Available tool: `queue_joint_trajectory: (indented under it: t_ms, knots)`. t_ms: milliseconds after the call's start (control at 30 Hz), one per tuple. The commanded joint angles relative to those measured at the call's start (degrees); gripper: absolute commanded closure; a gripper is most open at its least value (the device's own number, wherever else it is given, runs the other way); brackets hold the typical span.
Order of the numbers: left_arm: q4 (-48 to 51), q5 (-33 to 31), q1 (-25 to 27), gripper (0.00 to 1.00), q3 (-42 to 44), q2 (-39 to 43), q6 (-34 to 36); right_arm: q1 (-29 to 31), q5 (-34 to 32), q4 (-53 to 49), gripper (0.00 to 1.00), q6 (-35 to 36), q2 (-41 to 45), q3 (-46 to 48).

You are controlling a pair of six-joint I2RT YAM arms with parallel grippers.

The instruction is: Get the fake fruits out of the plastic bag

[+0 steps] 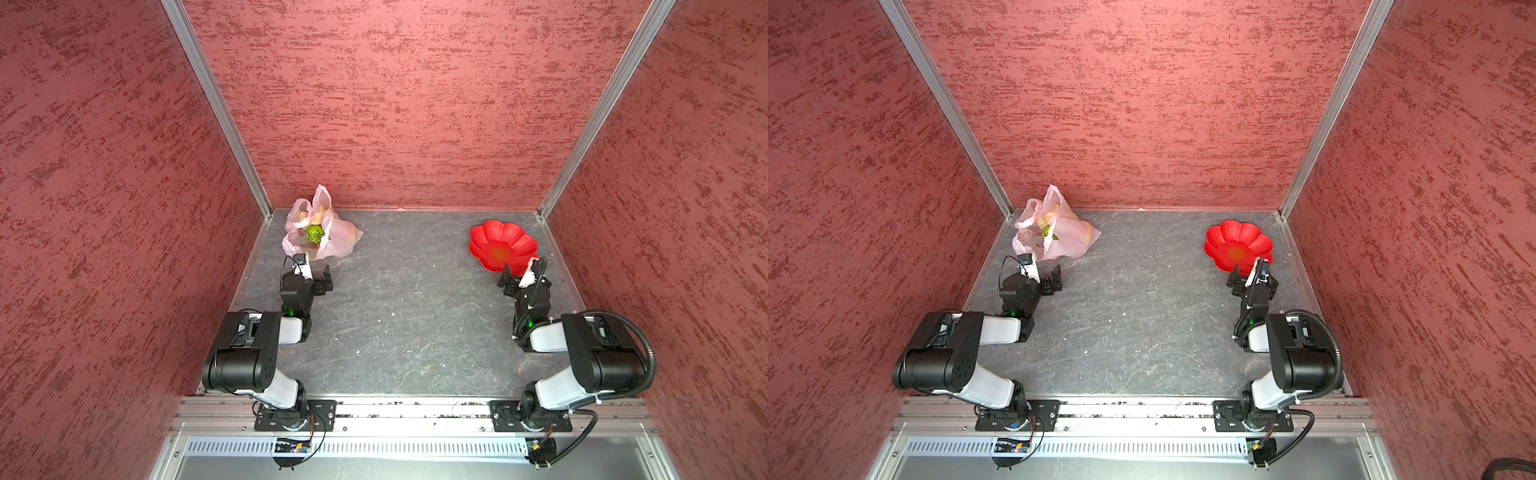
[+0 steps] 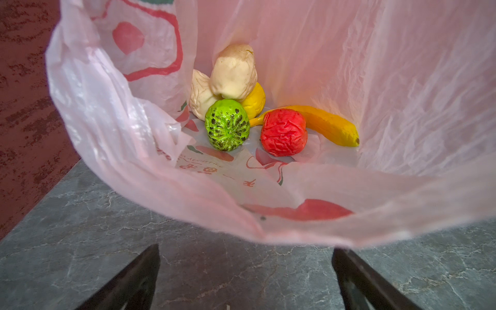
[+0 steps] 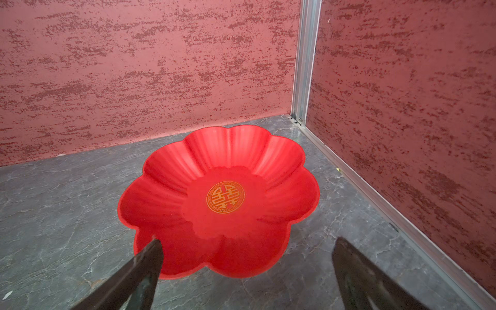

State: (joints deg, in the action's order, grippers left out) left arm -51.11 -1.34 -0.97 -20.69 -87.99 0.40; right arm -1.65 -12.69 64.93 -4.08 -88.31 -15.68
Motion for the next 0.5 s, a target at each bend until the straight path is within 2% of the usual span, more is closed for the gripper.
queue_joint_trajectory:
  t_ms: [0, 267, 400, 467]
  knots:
    - [-0.3, 0.9, -0.5, 0.01, -0.9, 0.1, -0.7, -0.1, -0.4, 2.2, 0.01, 0.2, -0.2, 0.2]
    - [0.0, 4.0, -1.3, 0.00, -0.9, 0.5, -0.4, -0.1, -0.8, 1.8, 0.01, 0.2, 0.4, 0.1]
    - [10.4, 4.2, -1.2, 0.00, -4.3, 5.8, -0.3, -0.2, 0.4, -1.7, 0.01, 0.4, 2.7, -0.9]
    - [19.0, 2.5, -1.3, 0.00, -7.0, 9.9, -1.4, -0.2, -0.6, -8.5, 0.01, 0.3, 7.0, -2.8]
